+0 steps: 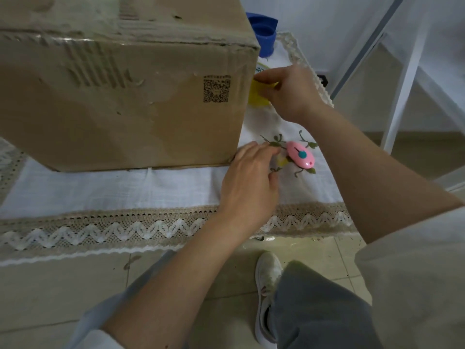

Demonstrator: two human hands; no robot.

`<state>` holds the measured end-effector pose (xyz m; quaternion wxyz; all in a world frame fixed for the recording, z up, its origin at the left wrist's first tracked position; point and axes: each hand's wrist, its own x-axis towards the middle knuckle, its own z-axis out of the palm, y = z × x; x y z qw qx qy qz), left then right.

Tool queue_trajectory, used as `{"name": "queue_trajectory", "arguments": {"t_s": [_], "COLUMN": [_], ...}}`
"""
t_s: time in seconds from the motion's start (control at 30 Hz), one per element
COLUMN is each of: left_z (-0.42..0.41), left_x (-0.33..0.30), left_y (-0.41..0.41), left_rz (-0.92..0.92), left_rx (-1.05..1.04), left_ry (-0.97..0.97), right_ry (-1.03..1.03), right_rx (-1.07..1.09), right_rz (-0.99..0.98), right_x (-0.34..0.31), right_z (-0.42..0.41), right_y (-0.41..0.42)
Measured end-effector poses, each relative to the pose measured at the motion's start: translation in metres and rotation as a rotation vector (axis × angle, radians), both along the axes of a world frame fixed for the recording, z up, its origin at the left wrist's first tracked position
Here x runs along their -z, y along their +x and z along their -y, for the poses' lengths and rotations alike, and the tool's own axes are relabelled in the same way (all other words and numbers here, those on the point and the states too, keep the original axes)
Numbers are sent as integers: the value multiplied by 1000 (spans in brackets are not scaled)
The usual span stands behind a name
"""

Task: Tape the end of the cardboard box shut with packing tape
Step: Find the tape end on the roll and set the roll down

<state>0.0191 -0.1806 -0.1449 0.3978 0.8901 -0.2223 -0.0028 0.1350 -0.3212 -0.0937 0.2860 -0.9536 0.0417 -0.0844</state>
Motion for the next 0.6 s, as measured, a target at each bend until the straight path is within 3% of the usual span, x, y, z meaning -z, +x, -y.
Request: {"name": "queue_trajectory", "arguments": {"t_s": [0.4,0.6], "left_z": [2,3], "left_x": [-1,-2], "left_y": [0,1], "left_rz": [3,8], "left_rx": [11,32], "left_ry": [12,21], "right_ry": [18,-73], "right_rx": [-68,37], "right_rz": [-74,-81], "right_x": [-4,-23], "right_z": [1,9], "right_y": [-20,-58]}}
